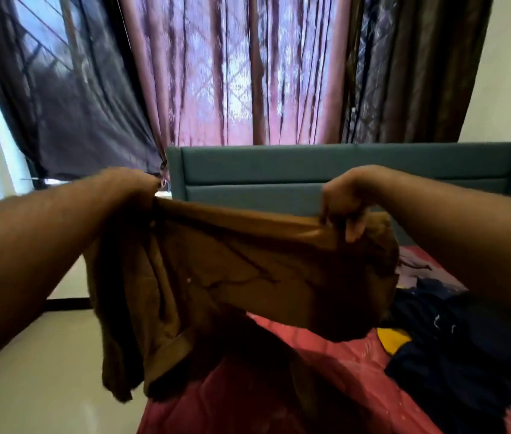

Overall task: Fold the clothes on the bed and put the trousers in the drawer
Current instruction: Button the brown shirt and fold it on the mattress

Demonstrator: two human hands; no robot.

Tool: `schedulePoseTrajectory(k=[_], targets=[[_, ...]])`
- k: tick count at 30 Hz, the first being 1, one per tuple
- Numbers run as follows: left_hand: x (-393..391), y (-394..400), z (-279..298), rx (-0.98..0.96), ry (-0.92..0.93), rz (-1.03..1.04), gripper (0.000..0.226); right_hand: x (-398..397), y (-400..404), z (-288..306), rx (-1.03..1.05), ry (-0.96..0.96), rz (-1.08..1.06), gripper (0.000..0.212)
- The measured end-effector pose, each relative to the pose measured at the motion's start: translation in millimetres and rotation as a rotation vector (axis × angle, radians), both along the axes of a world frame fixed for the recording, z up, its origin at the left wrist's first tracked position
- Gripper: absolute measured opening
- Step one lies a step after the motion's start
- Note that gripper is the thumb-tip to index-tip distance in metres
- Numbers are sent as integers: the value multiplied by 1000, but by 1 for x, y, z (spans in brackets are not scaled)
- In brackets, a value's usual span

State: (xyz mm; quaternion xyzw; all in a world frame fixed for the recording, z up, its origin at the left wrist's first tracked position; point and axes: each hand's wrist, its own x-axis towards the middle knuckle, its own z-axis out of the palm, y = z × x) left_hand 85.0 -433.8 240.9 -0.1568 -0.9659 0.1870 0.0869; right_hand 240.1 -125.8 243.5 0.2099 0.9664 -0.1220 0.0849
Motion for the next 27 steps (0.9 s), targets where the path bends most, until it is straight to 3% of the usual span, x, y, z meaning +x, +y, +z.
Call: schedulePoseTrajectory(k=[1, 5, 8, 10, 12, 13, 15, 16, 17, 18, 19, 20, 21, 22, 24, 26, 27], targets=[[-3, -5, 14, 65, -72, 3, 58, 1, -2, 6, -17, -30, 17, 24], [10, -24, 27, 450, -391, -43, 28, -8, 9, 23, -82, 333, -51, 23], [22, -34, 4, 655, -853, 30, 31, -7, 7, 17, -54, 379, -85, 20], [22, -36, -18, 694, -999, 82, 31, -8, 3, 8, -56, 418, -76, 16], [21, -30, -36, 849, -909, 147, 19, -12, 1, 6, -37, 519, -78, 15], [17, -24, -43, 1133, -795, 166, 16, -14, -1, 8, -17, 579, -75, 16], [-1, -10, -59, 1734, -380, 236, 19, -17, -6, 14, 5, 691, -72, 16], [-1, -1, -64, 1795, -90, 223, 19, -18, -10, 19, 17, 740, -72, 16], [5, 6, -68, 1628, 99, 166, 15, -19, -13, 25, 33, 779, -71, 18], [3, 15, -76, 1365, 123, 20, 11, -20, -16, 30, 50, 804, -71, 20], [9, 26, -84, 1018, -66, -78, 12, -21, -19, 33, 66, 810, -74, 21], [13, 38, -93, 700, -354, -51, 20, -20, -23, 35, 81, 793, -81, 21], [13, 43, -100, 500, -606, 62, 30, -20, -25, 35, 94, 768, -94, 20], [7, 45, -106, 536, -720, 140, 36, -19, -28, 34, 98, 744, -110, 18], [-4, 46, -112, 1213, -700, 180, 27, -20, -31, 29, 41, 727, -153, 16], [-10, 42, -113, 1950, -246, 204, 13, -23, -28, 24, -68, 769, -185, 20], [-12, 41, -113, 2031, -75, 189, 15, -23, -24, 23, -126, 794, -197, 23]])
